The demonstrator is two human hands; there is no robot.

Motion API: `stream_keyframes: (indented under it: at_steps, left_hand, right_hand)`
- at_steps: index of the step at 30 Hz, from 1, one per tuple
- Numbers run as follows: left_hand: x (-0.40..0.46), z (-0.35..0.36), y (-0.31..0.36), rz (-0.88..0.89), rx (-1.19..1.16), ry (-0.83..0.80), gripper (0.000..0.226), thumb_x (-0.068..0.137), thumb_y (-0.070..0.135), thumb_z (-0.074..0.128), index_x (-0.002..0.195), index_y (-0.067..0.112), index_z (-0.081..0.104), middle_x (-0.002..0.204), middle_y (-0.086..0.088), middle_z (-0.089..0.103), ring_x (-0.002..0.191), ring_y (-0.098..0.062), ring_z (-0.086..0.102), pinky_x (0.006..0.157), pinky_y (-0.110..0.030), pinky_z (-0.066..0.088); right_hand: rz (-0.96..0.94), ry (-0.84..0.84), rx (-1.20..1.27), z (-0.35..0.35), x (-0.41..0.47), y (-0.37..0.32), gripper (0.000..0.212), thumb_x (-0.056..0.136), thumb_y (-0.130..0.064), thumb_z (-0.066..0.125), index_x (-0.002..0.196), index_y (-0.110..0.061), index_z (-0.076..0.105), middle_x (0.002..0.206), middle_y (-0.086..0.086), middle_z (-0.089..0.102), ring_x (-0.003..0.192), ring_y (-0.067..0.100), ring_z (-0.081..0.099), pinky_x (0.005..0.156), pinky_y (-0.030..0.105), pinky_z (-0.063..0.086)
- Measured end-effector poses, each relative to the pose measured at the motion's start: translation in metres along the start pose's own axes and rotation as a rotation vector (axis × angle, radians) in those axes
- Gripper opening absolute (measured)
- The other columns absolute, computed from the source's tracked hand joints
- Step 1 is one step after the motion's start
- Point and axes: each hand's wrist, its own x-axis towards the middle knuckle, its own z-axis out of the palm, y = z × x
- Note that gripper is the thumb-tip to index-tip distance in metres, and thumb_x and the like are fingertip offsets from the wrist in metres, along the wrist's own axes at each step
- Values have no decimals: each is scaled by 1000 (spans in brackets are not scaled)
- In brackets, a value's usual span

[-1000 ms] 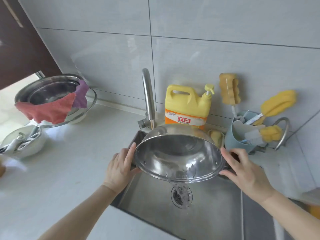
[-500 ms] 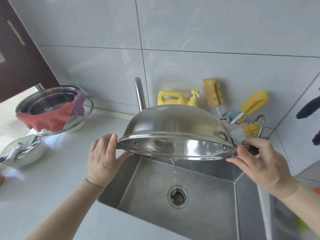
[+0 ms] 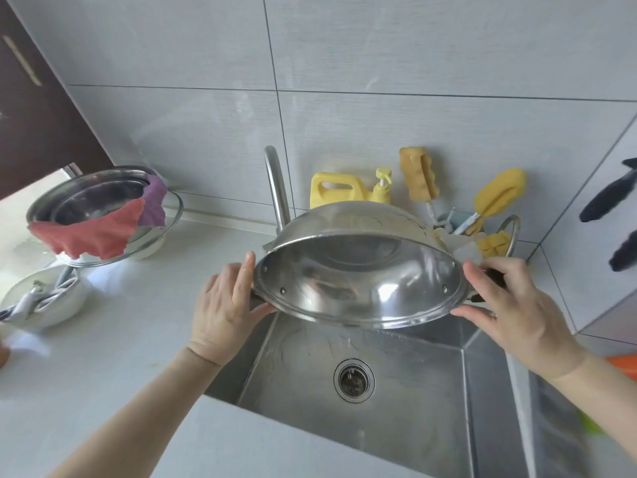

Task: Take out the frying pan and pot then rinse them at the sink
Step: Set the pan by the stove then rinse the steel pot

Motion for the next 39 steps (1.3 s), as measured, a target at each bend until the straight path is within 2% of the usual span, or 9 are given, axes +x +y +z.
stream_keyframes:
  at_steps: [2,4,7,11,15,22,27,31,39]
  left_hand:
    - [-4,12,8,-63,-66,-205,106,74,66,59,150,9,13,89,-12,54,65,-28,56,61,-39,49]
    - [-11,26,15,-129,-130,-472,127,64,72,66,155,18,-6,96,-14,57,68,-31,61,62,-36,50]
    - [-28,55,23,-206,-268,-889,138,61,65,78,144,43,-31,114,-5,50,94,-31,62,78,-36,48]
    - [-56,99,29,-309,-467,-1206,141,58,53,85,137,57,-32,134,0,44,118,-24,54,98,-38,45]
    - [-79,132,32,-312,-484,-1349,144,58,47,88,137,57,-32,142,-2,44,121,-22,52,100,-41,45]
    - [-104,173,33,-284,-480,-1502,148,57,42,90,135,57,-35,152,-3,37,127,-27,51,105,-45,42]
    - [-120,196,39,-284,-462,-1587,145,64,33,89,137,55,-34,128,-11,58,92,-25,65,92,-42,51]
    - [-137,213,38,-325,-479,-1652,144,66,31,88,130,61,-37,121,-11,62,81,-19,68,91,-43,52]
    - [-152,233,35,-337,-511,-1672,146,60,37,91,134,60,-33,143,-3,46,112,-21,62,100,-44,47]
  right_hand:
    - [129,-161,86,10,-7,7,134,52,-18,94,155,-35,10,114,9,42,86,20,49,56,39,58]
    - [222,-322,188,24,-18,20,137,53,-17,95,153,-45,6,124,-1,37,94,23,54,71,42,59]
    - [402,-591,377,53,-40,40,126,65,-26,90,145,-63,0,128,-22,26,107,16,51,93,24,44]
    - [557,-834,501,99,-72,52,123,68,-32,87,138,-70,-6,129,-14,29,106,12,51,95,18,40]
    - [655,-943,540,139,-104,54,120,69,-33,87,136,-67,-6,112,-8,33,93,7,48,86,13,38]
    - [777,-1013,592,186,-146,54,121,66,-37,88,145,-61,0,123,-5,33,119,10,33,112,37,30]
    - [847,-1064,614,207,-163,53,122,64,-38,88,142,-66,-2,133,1,34,129,19,38,112,40,32]
    - [873,-1090,620,225,-175,53,124,64,-32,89,139,-70,-3,151,4,26,141,21,30,116,47,28]
    - [900,-1123,642,249,-191,54,123,67,-30,88,134,-75,-5,149,1,24,139,20,32,115,44,30]
